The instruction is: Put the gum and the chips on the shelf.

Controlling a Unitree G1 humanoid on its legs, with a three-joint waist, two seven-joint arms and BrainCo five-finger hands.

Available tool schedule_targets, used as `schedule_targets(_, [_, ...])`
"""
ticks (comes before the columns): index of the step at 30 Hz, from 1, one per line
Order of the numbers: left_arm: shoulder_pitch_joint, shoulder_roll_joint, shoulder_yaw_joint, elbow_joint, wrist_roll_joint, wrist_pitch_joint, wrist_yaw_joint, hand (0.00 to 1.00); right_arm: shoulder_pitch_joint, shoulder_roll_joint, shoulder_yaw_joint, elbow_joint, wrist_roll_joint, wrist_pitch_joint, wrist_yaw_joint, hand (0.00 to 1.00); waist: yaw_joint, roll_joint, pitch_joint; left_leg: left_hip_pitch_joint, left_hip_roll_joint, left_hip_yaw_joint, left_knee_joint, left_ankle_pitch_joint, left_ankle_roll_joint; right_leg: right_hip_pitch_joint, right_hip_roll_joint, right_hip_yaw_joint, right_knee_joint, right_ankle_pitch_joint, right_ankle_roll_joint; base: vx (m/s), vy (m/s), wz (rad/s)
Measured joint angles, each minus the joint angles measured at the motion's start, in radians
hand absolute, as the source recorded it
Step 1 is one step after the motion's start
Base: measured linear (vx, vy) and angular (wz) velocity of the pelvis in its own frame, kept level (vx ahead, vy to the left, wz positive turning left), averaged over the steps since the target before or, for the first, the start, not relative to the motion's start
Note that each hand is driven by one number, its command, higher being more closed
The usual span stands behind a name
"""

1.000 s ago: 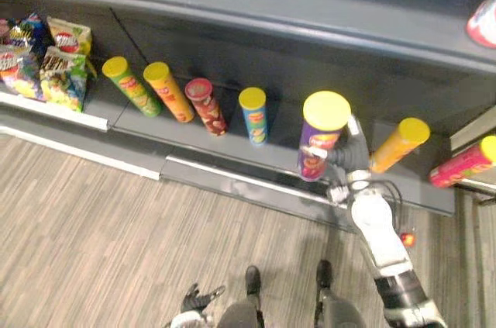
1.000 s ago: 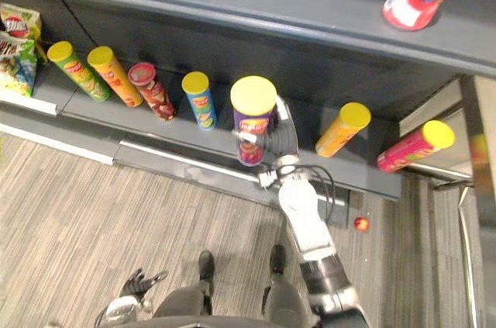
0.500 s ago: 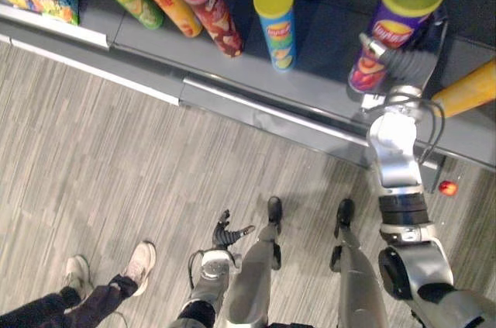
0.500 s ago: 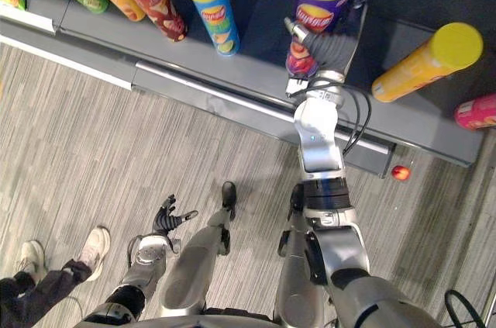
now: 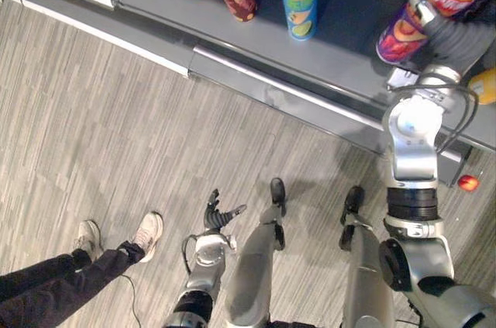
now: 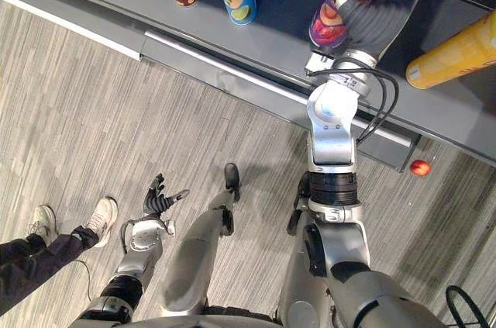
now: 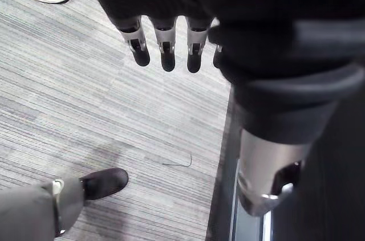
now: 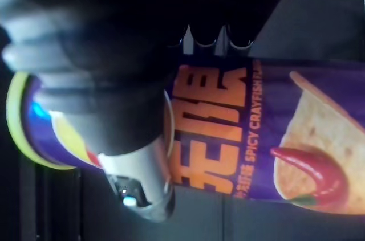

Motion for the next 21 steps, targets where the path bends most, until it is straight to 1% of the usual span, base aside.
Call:
schedule_targets(3, [0.002,-0.019,0.027,-0.026,0.0,0.001,0.001,0.0,0.0,0.015,0.0,-0.007,0.001,0.0,-0.003,1.0,0.002,-0.001,0.0,-0.019,0.009,0.007,0.018,-0.004,0.004,-0.018,-0.002,-0.012,0.018,-0.01,-0.004,0.02,-0.06,0.01])
schedule_targets(7, [0.007,-0.022,0.026,-0.064,-0.001,-0.001,0.001,0.0,-0.002,0.022,0.001,-0.014,0.003,0.0,-0.004,1.0,0.005,-0.001,0.0,-0.033,0.017,0.022,0.02,-0.002,0.005,-0.041,-0.011,-0.028,0.051,-0.033,-0.009,0.02,-0.057,0.08])
schedule_targets(11, [0.016,-0.025,0.026,-0.086,-0.002,-0.001,0.0,0.0,-0.019,0.017,-0.001,-0.012,0.02,0.001,-0.003,1.0,0.013,-0.001,0.001,-0.044,0.018,0.025,0.02,0.0,0.005,-0.059,-0.024,-0.053,0.07,-0.041,-0.01,0.03,-0.052,0.04])
schedule_targets(15, [0.016,-0.025,0.026,-0.087,-0.003,-0.005,-0.001,0.0,-0.047,0.006,-0.01,-0.001,0.023,0.001,-0.003,1.0,0.015,-0.001,0.001,-0.05,0.017,0.021,0.019,0.0,0.005,-0.06,-0.029,-0.068,0.072,-0.044,-0.015,0.03,-0.041,0.05])
schedule_targets(17, [0.016,-0.026,0.024,-0.087,-0.003,-0.005,-0.001,0.0,-0.068,-0.015,-0.01,0.04,0.046,0.003,-0.002,1.0,0.022,-0.001,0.001,-0.054,0.015,0.022,0.016,0.0,0.005,-0.065,-0.036,-0.078,0.076,-0.045,-0.017,0.02,-0.034,0.04])
schedule_targets(21, [0.018,-0.029,0.024,-0.099,-0.009,-0.006,-0.001,0.0,-0.077,-0.024,-0.011,0.077,0.051,0.004,-0.001,1.0,0.022,-0.003,0.001,-0.074,0.013,0.023,0.015,0.005,0.007,-0.084,-0.041,-0.084,0.08,-0.045,-0.017,0.01,-0.033,0.06])
